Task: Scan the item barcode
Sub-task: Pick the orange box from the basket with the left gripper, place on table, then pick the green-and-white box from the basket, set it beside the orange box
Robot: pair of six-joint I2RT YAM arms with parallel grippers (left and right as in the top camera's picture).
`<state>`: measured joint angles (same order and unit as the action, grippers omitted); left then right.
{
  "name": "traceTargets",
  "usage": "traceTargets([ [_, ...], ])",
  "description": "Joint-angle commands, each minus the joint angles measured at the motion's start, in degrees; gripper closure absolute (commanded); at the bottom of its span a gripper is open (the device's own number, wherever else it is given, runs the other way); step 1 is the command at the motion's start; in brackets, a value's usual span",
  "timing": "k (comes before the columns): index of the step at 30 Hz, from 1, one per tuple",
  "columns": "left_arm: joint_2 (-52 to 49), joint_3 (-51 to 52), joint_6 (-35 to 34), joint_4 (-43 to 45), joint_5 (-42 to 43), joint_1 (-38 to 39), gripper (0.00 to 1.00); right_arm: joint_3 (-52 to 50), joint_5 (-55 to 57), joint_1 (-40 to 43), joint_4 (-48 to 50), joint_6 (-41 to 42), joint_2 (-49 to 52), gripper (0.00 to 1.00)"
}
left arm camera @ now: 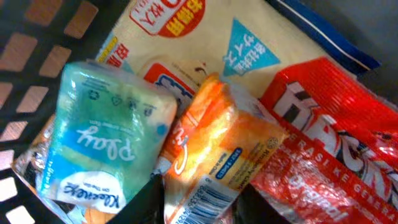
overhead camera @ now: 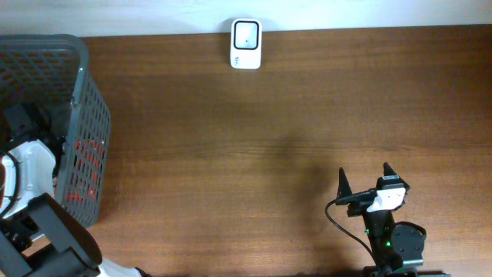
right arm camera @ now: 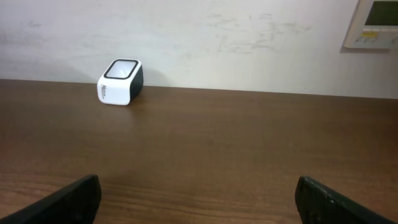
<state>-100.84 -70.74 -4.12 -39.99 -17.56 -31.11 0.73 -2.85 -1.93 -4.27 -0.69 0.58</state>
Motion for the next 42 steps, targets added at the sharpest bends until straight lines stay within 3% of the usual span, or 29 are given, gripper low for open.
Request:
traceTargets([
  [1,0.0,-1.33,-0.15,1.4,2.03,-0.15,1.0,-0.42,-0.31,-0.31,-0.07,-0.37,-0.33,0.01],
  [5,11.04,-12.22,-0.17,1.64,12.26,0.09,1.0,-0.42,-0.31,-0.31,-0.04,-0.37,-0.33,0.02],
  [6,15.13,-14.75,-0.17,1.88,18.21,0.09,1.0,-0.42,-0.31,-0.31,-0.04,-0.39,-0.33,0.01],
  [7,19.15,-16.39,-0.17,3.06,26.32,0.09,1.0,-0.42,-0.31,-0.31,-0.07,-0.37,-0.33,0.02],
  [10,27.47,-16.63,-3.98,9.86,62.75,2.97,1.0,-0.42,-0.31,-0.31,-0.07,-0.37,-0.33,0.01],
  [11,27.69,-16.63,-6.08,11.39,67.67,7.13,1.0,-0.42,-0.31,-0.31,-0.07,-0.37,-0.33,0.01],
  [13,26.8,-16.61,-6.12,10.95,64.15,19.43,1.0,-0.42,-0.31,-0.31,-0.07,-0.37,-0.33,0.02],
  [14,25.2,-16.52,-6.12,10.16,58.12,26.47,1.0,-0.42,-0.31,-0.31,-0.04,-0.37,-0.33,0.02],
  [15,21.9,-16.52,-6.14,7.17,45.38,34.64,1.0,-0.42,-0.31,-0.31,-0.04,-0.39,-0.33,0.01],
  [17,15.47,-16.52,-6.23,3.63,29.11,43.82,1.0,-0.42,-0.31,-0.31,-0.07,-0.37,-0.33,0.02],
  [19,4.5,-16.52,-12.37,4.96,20.46,52.06,1.0,-0.42,-0.31,-0.31,-0.07,-0.37,-0.33,0.01],
  [21,-4.11,-16.52,-16.22,8.26,19.1,56.02,1.0,-0.42,-0.31,-0.31,-0.04,-0.37,-0.33,0.02],
  [23,-10.16,-16.52,-25.99,10.93,19.28,58.64,1.0,-0.42,-0.31,-0.31,-0.07,-0.39,-0.33,0.02],
  [24,-12.9,-16.52,-34.45,12.98,19.74,60.13,1.0,-0.42,-0.31,-0.31,-0.04,-0.37,-0.33,0.01],
  [25,-14.19,-16.52,-41.51,15.13,22.93,61.11,1.0,-0.42,-0.31,-0.31,-0.07,-0.37,-0.33,0.02],
  [27,-15.43,-16.52,-44.72,21.38,29.7,62.31,0.97,-0.42,-0.31,-0.31,-0.07,-0.39,-0.33,0.02],
  [29,-16.59,-16.52,-44.74,25.24,31.3,64.22,0.95,-0.42,-0.31,-0.31,-0.04,-0.39,-0.33,0.01],
  [31,-17.25,-16.52,-44.7,26.32,28.65,66.51,0.72,-0.42,-0.31,-0.31,-0.07,-0.37,-0.33,0.02],
  [32,-17.4,-16.52,-44.68,26.77,28.63,67.06,0.59,-0.42,-0.31,-0.31,-0.04,-0.37,-0.33,0.02],
  [33,-17.44,-16.52,-43.06,27.21,27.32,67.6,0.24,-0.42,-0.31,-0.31,-0.04,-0.37,-0.33,0.02],
  [34,-17.44,-16.52,-38.51,28.41,27.19,67.6,0.07,-0.42,-0.31,-0.31,-0.04,-0.37,-0.33,0.01],
  [35,-17.07,-17.09,-32.92,28.83,27.19,67.17,0.07,-0.42,-0.31,-0.31,-0.07,-0.39,-0.33,0.01],
  [37,-14.49,-18.34,-29.05,28.37,27.17,65.75,0.1,-0.42,-0.33,-0.31,-0.04,-0.39,-0.33,0.02],
  [40,-3.45,-19.04,-20.44,24.11,27.15,59.91,0.24,-0.42,-0.31,-0.31,-0.07,-0.39,-0.33,0.02],
  [41,0.76,-19.04,-16.7,21.59,27.15,57.31,0.25,-0.42,-0.31,-0.31,-0.07,-0.39,-0.33,0.01],
  [42,5.95,-19.04,-12.66,17.84,27.12,53.46,0.13,-0.42,-0.31,-0.31,-0.07,-0.37,-0.33,0.01],
])
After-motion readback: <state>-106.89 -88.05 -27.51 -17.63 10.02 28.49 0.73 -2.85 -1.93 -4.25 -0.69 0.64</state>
